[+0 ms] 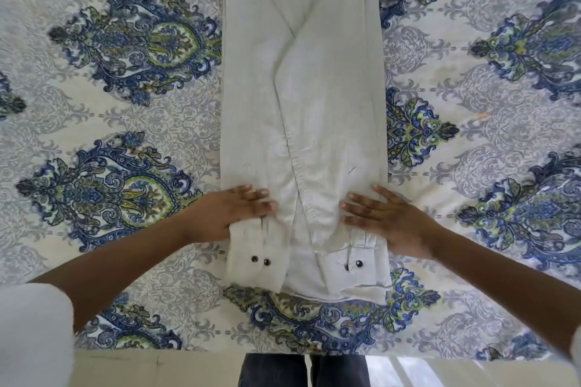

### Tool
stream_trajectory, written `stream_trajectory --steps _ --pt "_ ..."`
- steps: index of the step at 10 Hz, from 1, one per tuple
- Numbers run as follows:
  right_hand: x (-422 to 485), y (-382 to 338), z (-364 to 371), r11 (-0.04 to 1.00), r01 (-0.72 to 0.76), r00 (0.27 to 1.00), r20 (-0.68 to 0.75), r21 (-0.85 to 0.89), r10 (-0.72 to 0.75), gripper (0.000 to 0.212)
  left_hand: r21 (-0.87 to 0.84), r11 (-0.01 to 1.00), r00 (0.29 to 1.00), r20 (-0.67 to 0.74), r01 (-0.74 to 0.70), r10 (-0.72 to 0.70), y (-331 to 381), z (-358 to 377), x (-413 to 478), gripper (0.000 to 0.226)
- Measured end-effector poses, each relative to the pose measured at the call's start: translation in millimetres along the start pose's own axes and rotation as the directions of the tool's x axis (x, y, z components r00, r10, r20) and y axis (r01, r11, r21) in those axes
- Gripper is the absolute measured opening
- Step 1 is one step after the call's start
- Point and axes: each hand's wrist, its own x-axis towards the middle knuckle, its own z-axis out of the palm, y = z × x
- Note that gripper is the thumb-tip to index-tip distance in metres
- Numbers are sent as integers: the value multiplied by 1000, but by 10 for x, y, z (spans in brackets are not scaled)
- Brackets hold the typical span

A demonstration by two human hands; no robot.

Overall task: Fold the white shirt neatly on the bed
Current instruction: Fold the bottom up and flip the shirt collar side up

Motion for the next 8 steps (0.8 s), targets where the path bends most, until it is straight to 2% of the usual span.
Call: stream_trajectory --steps 1,2,3,4,5,6,7,8 --pt "261 180 -323 616 -445 883 205 650 422 44 -898 194 742 186 394 -644 21 -459 278 29" --pt "513 545 -521 -253 -494 598 536 832 596 28 -910 -331 660 410 249 -630 -245 -664 471 30" --pt "676 665 -613 -560 -297 474 628 774 617 45 -871 -444 615 472 212 -632 -403 -665 517 27" --pt "695 653 -570 -613 -255 421 657 748 626 51 -861 -455 601 492 228 -630 -458 -558 507 32" --pt "684 683 -565 -620 -217 418 646 754 639 65 -893 -390 552 447 226 -704 -476 -578 510 33" --pt "774 835 -637 -524 -110 372 524 845 767 47 -964 -236 498 267 126 -825 -567 -700 614 24" --pt "953 953 -850 -399 -25 394 376 917 839 20 -994 -12 496 63 106 -866 -658 -888 808 19" --pt "1067 1049 -929 -421 -2 389 389 907 835 30 -993 -94 462 116 71 -879 -741 -928 885 21"
